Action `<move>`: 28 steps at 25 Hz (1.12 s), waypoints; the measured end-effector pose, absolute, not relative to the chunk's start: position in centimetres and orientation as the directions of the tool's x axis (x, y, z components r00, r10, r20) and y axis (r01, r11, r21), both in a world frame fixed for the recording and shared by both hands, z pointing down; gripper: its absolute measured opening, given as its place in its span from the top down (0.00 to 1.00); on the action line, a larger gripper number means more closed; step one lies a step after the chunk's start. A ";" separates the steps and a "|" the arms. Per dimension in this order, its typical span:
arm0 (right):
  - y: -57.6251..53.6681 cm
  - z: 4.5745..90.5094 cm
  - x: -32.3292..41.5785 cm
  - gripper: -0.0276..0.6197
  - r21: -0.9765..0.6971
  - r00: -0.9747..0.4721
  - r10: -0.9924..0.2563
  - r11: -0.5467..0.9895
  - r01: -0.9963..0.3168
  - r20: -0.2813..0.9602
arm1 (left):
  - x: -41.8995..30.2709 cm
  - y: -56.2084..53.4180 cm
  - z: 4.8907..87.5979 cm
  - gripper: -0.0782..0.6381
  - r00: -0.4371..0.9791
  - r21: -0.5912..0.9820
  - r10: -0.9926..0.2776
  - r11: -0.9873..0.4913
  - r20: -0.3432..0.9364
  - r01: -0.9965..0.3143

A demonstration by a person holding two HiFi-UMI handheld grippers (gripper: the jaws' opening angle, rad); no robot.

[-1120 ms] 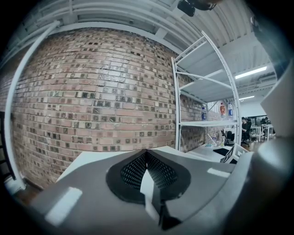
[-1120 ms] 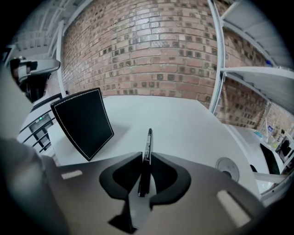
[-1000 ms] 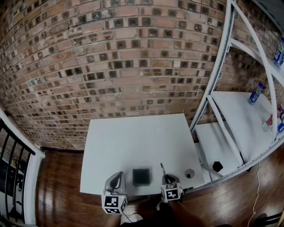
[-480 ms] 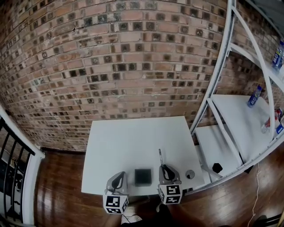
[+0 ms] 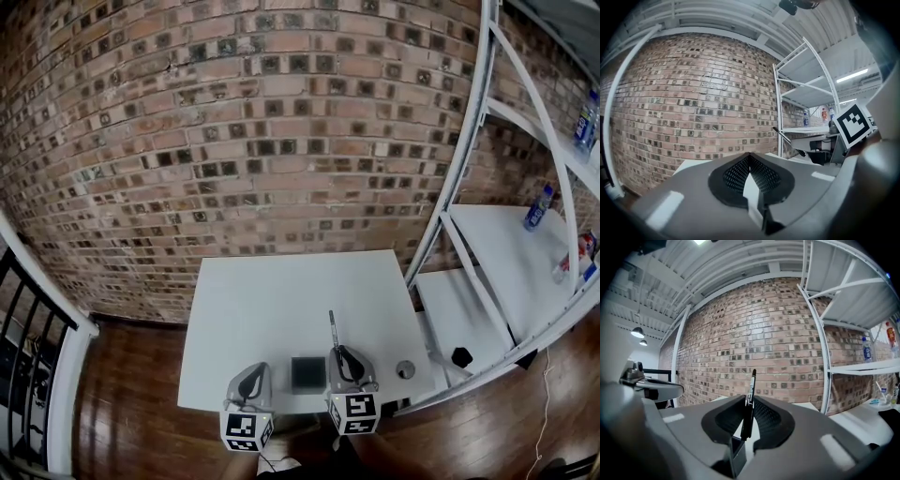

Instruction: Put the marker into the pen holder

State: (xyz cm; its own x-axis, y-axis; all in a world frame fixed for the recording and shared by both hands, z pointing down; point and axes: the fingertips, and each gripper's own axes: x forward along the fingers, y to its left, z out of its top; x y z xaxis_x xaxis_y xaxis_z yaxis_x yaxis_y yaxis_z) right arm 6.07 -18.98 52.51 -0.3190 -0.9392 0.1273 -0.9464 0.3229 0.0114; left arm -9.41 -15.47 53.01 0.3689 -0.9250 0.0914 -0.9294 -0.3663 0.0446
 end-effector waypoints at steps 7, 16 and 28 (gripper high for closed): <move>-18.9 52.6 4.9 0.87 0.020 -0.331 -0.934 0.337 -0.941 0.131 | -9.7 -15.1 52.9 0.87 0.370 0.051 -0.924 -0.367 0.095 -0.929; -18.9 53.1 2.4 0.87 0.026 -0.368 -0.919 0.375 -0.927 0.140 | -11.1 -14.9 53.1 0.87 0.354 0.050 -0.931 -0.351 0.091 -0.935; -19.3 54.1 1.0 0.87 0.039 -0.376 -0.912 0.387 -0.921 0.165 | -11.7 -15.5 53.6 0.87 0.376 0.022 -0.919 -0.376 0.120 -0.926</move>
